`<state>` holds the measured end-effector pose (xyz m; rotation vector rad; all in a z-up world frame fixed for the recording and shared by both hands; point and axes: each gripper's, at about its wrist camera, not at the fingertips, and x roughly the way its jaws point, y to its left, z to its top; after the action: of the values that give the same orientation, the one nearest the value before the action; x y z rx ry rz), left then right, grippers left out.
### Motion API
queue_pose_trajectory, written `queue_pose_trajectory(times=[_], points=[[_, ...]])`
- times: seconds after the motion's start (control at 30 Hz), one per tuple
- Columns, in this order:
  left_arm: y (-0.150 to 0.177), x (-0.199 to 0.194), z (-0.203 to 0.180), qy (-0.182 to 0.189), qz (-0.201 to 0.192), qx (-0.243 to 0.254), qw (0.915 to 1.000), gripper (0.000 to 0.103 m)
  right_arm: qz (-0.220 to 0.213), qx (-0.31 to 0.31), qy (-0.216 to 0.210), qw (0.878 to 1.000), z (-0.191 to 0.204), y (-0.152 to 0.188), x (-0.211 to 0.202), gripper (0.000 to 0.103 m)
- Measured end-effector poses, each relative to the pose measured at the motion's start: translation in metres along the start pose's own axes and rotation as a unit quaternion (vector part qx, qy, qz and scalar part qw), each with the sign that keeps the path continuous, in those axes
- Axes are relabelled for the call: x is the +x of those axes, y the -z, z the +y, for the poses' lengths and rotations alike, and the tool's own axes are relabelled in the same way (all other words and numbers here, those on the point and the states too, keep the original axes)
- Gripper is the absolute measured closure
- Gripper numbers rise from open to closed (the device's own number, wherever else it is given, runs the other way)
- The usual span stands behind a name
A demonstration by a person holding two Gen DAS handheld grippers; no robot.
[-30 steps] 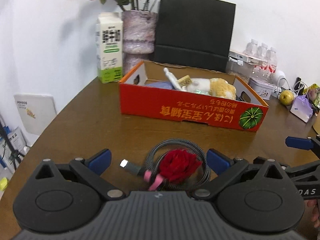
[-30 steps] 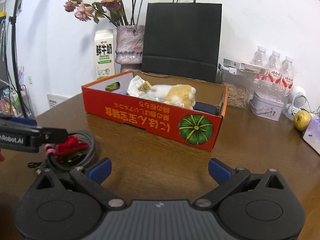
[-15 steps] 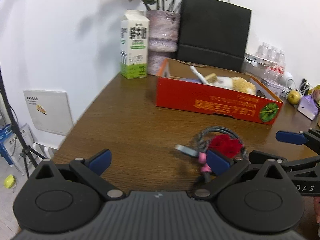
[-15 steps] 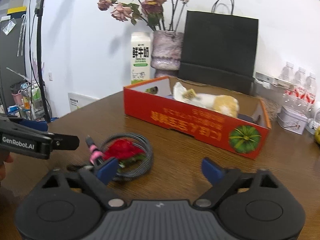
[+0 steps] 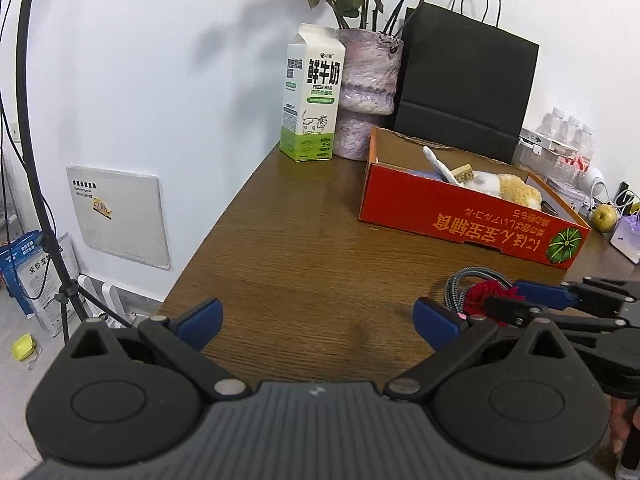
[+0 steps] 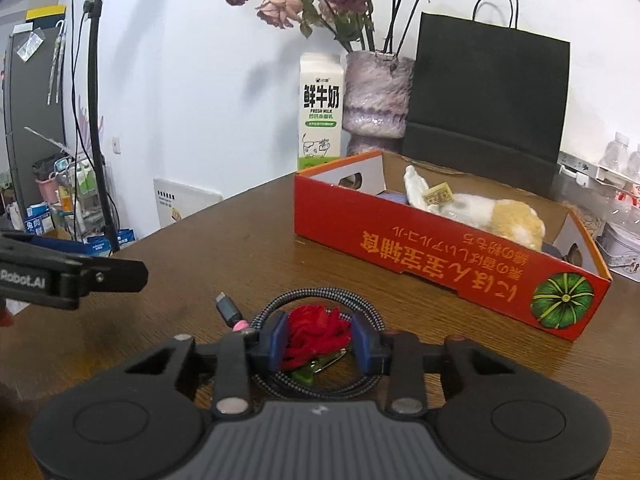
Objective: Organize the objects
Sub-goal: 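Close the right tool on the red rose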
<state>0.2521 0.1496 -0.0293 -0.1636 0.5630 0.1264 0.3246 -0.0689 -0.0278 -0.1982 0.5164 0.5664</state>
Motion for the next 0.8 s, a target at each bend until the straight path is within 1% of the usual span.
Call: queue_pose_trajectory(times=[0.23,0.37,0.43,0.53,0.6,0.63,0.73,0.8], points=[[0.002,0.001,-0.004,0.004,0.004,0.007,1.0,0.0,0.012,-0.009,-0.001,1.0,0.005,0.001,0.005,0.07],[0.002,0.003,-0.003,0.003,0.007,0.005,1.0,0.0,0.013,-0.004,-0.001,1.0,0.004,0.001,0.003,0.078],[0.002,0.004,-0.003,0.002,0.009,0.004,0.9999,0.0,0.011,0.003,-0.001,1.0,0.002,0.001,0.002,0.079],[0.003,0.006,-0.002,0.001,0.012,0.002,0.9999,0.0,0.003,0.014,-0.001,1.0,-0.003,0.001,-0.001,0.082],[0.003,0.008,-0.002,0.001,0.015,0.001,0.9999,0.0,-0.011,0.021,-0.001,1.0,-0.005,0.0,-0.007,0.087],[0.004,0.008,-0.002,0.0,0.016,0.001,0.9999,0.0,-0.019,0.025,-0.002,0.999,-0.007,-0.001,-0.011,0.088],[0.005,0.011,-0.002,-0.003,0.022,0.0,0.9998,0.0,-0.039,0.032,-0.01,0.999,-0.011,-0.005,-0.022,0.088],[0.005,0.013,-0.002,-0.004,0.026,0.001,0.9997,0.0,-0.034,0.031,-0.014,0.999,-0.012,-0.004,-0.022,0.088]])
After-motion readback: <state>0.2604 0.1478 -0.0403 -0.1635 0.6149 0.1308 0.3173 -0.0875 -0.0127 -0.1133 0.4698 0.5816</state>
